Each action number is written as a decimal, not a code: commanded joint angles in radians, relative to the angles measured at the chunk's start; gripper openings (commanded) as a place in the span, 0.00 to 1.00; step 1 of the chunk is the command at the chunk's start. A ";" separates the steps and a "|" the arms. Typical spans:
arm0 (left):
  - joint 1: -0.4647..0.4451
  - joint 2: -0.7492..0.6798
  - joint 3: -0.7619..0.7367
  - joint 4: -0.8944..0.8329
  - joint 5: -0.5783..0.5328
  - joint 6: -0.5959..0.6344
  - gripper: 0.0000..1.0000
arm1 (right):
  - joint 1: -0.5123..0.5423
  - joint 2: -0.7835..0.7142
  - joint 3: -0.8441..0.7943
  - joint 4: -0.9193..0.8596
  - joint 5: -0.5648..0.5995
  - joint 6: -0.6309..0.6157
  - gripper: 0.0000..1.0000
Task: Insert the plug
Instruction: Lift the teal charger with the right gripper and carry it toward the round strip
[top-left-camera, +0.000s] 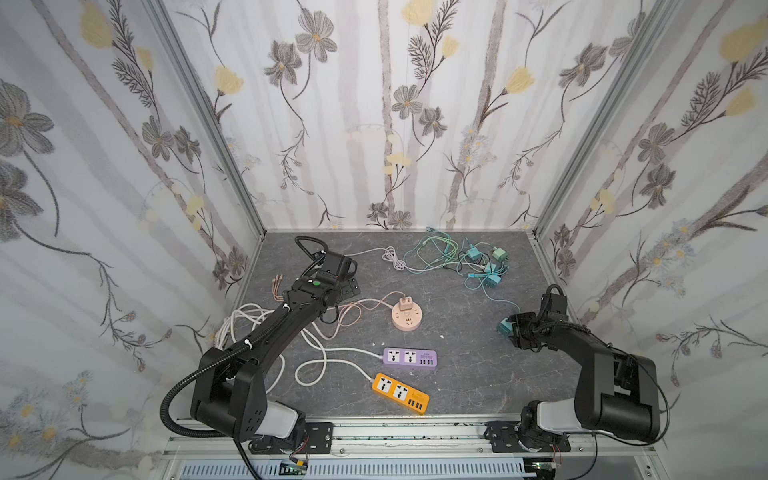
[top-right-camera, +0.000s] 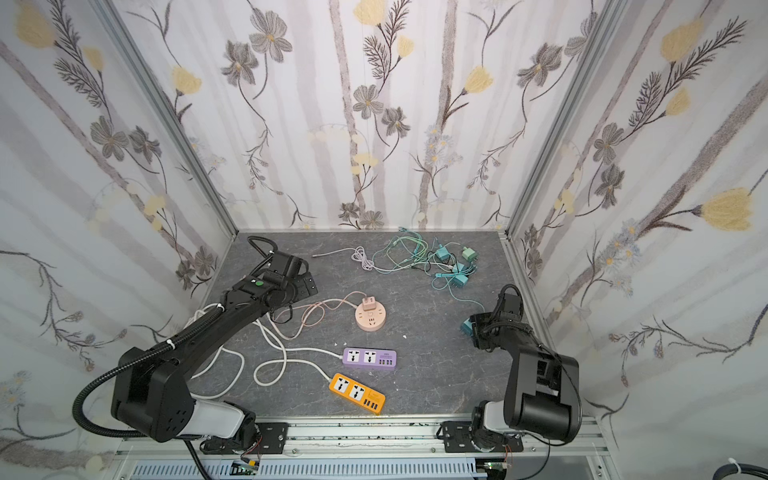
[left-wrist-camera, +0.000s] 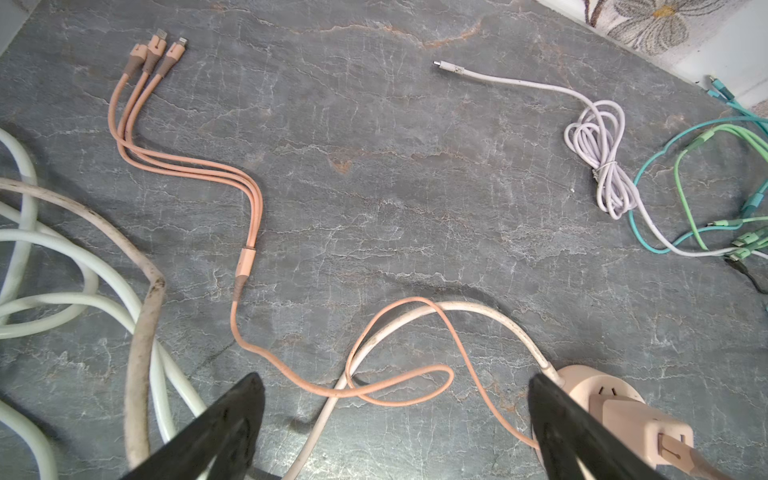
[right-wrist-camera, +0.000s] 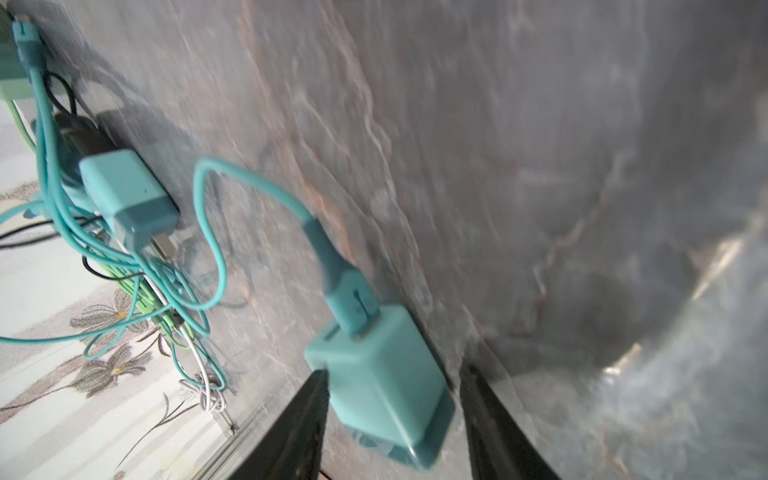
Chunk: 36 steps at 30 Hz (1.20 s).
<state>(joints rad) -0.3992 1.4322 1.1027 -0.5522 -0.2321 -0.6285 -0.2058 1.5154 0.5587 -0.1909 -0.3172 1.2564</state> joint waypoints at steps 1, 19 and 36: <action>0.002 0.002 -0.005 0.028 -0.001 -0.002 1.00 | 0.096 -0.084 -0.045 -0.006 0.083 0.143 0.56; 0.006 -0.012 -0.034 0.046 0.005 0.006 1.00 | 0.099 0.049 0.332 -0.435 0.264 -0.492 0.99; 0.074 0.002 -0.085 0.077 0.020 0.000 1.00 | 0.048 0.425 0.566 -0.615 0.107 -0.555 0.72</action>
<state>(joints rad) -0.3332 1.4288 1.0237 -0.5003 -0.2081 -0.6285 -0.1452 1.9118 1.0916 -0.7509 -0.1635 0.7208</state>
